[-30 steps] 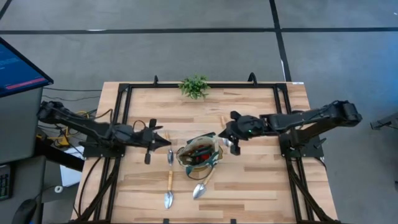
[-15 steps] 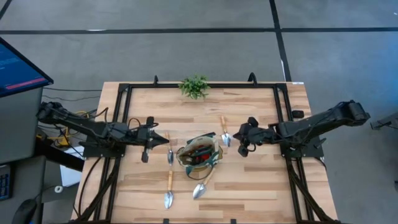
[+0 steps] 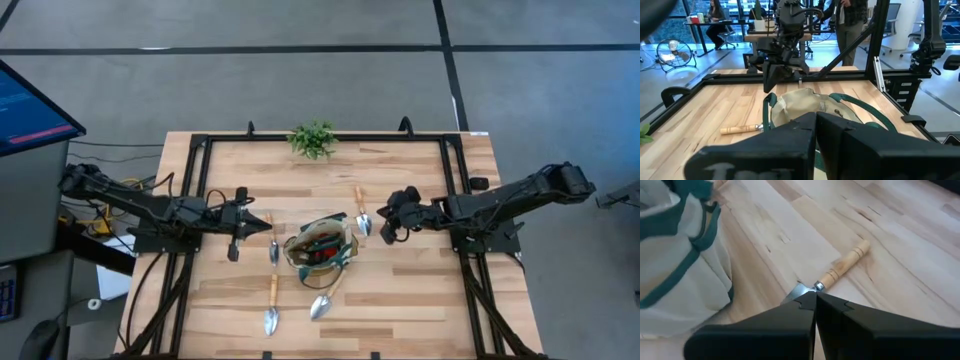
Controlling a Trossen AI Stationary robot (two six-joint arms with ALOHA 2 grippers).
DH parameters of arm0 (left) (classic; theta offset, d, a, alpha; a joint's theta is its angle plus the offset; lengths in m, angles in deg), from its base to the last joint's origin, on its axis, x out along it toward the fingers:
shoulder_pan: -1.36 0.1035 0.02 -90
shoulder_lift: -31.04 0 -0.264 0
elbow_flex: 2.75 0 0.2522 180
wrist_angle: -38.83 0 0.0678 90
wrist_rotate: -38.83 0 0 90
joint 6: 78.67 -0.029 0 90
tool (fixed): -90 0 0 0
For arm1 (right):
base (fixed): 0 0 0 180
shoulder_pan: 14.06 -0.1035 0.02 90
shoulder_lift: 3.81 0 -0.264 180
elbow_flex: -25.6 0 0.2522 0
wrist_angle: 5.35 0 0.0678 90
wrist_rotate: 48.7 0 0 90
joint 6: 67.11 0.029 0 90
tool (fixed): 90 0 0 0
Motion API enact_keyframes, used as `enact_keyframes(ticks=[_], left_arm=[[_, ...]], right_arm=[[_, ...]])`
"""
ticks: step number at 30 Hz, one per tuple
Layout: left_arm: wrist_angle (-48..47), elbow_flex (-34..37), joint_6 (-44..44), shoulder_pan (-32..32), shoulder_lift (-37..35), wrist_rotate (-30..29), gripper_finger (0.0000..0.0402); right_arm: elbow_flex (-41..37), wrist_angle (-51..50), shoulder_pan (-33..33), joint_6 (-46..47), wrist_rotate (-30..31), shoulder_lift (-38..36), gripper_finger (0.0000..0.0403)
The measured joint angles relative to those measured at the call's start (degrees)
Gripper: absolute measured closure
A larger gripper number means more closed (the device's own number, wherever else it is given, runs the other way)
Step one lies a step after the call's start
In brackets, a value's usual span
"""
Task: Pick & Place Garden tools in Gardening bag
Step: Put the top right trowel into the gardening bag
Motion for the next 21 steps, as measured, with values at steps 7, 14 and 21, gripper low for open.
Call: enact_keyframes(ticks=[7, 14, 21], left_arm=[[0.3, 0.0, 0.0, 0.0, 0.0, -0.3, 0.0399], [0.3, 0.0, -1.4, 0.0, 0.0, -0.3, 0.0399], [0.3, 0.0, -6.3, 0.0, 0.0, -0.2, 0.0399]], right_arm=[[0.0, 0.0, 0.3, -8.1, -1.7, 0.0, 0.0403], [0.0, 0.0, 2.1, -2.5, -1.5, 0.0, 0.0403], [-2.3, 0.6, 2.9, 5.4, -0.4, 1.5, 0.0403]])
